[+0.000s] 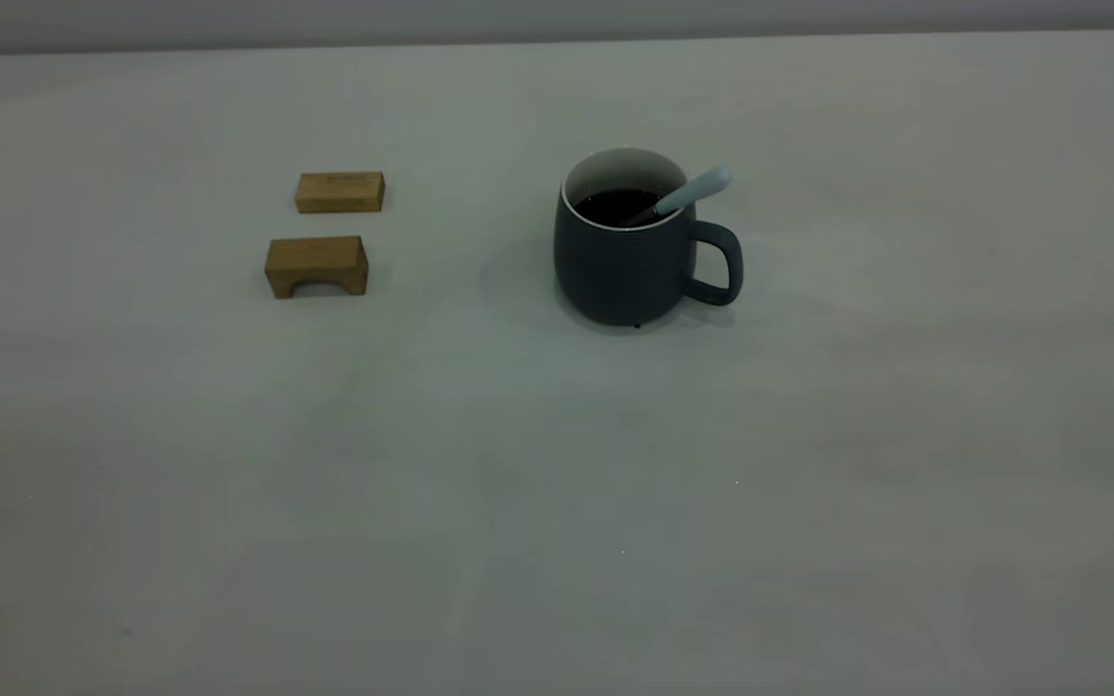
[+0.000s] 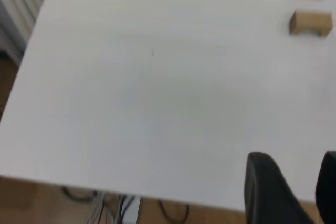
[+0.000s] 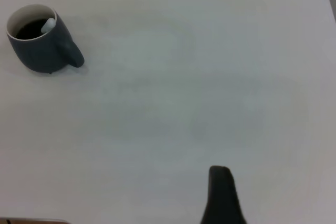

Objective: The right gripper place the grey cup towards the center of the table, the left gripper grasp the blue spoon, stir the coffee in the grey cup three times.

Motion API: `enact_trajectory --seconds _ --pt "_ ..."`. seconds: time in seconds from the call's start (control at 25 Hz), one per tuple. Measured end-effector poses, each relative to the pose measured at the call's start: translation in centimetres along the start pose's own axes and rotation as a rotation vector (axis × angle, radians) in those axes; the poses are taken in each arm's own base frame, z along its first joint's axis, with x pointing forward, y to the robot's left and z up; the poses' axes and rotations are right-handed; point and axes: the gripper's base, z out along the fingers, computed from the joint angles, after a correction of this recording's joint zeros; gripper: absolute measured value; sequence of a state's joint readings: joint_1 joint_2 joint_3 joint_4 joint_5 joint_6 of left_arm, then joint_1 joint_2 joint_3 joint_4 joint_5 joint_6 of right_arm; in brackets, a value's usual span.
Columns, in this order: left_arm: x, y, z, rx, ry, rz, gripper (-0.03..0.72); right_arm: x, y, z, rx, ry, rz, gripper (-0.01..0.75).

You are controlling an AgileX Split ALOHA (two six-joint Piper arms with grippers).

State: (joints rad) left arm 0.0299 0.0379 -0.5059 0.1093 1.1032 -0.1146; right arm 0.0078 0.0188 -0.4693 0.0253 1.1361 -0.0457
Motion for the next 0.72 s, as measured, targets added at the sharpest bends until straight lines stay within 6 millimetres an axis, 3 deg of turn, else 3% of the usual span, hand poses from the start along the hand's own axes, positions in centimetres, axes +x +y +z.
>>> enact_trajectory --seconds 0.72 --pt "1.05 0.07 -0.06 0.053 -0.010 0.045 0.306 0.00 0.00 0.00 0.000 0.000 0.000 0.582"
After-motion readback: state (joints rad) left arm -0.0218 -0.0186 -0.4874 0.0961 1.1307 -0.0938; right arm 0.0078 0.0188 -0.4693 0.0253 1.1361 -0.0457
